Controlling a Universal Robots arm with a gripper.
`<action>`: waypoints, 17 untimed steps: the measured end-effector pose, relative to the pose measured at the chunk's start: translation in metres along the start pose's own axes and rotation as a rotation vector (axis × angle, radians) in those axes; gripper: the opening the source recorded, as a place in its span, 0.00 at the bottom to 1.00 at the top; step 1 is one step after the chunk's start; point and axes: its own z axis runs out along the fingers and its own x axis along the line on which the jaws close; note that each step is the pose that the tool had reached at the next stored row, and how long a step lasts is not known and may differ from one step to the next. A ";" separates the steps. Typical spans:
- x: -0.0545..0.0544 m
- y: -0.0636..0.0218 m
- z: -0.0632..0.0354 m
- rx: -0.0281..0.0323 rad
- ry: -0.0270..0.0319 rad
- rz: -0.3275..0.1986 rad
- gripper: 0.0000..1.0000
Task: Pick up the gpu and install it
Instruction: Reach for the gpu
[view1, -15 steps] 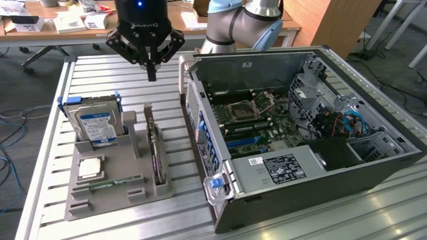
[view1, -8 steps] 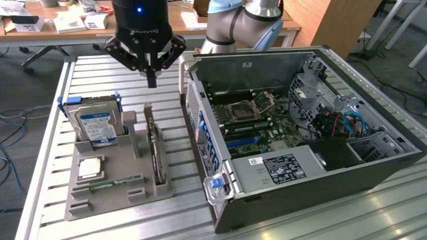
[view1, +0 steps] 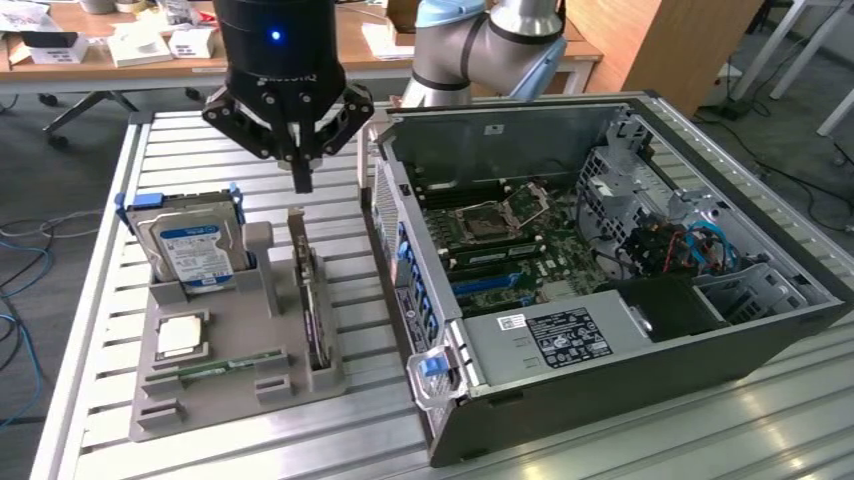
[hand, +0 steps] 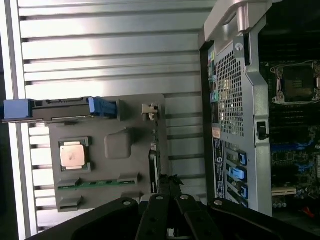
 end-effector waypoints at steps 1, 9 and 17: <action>0.000 -0.0029 -0.0001 0.0000 0.0000 0.000 0.11; 0.005 -0.0246 -0.0012 -0.0001 0.0000 0.000 0.11; 0.010 -0.0297 -0.0014 0.0000 -0.0001 0.000 0.11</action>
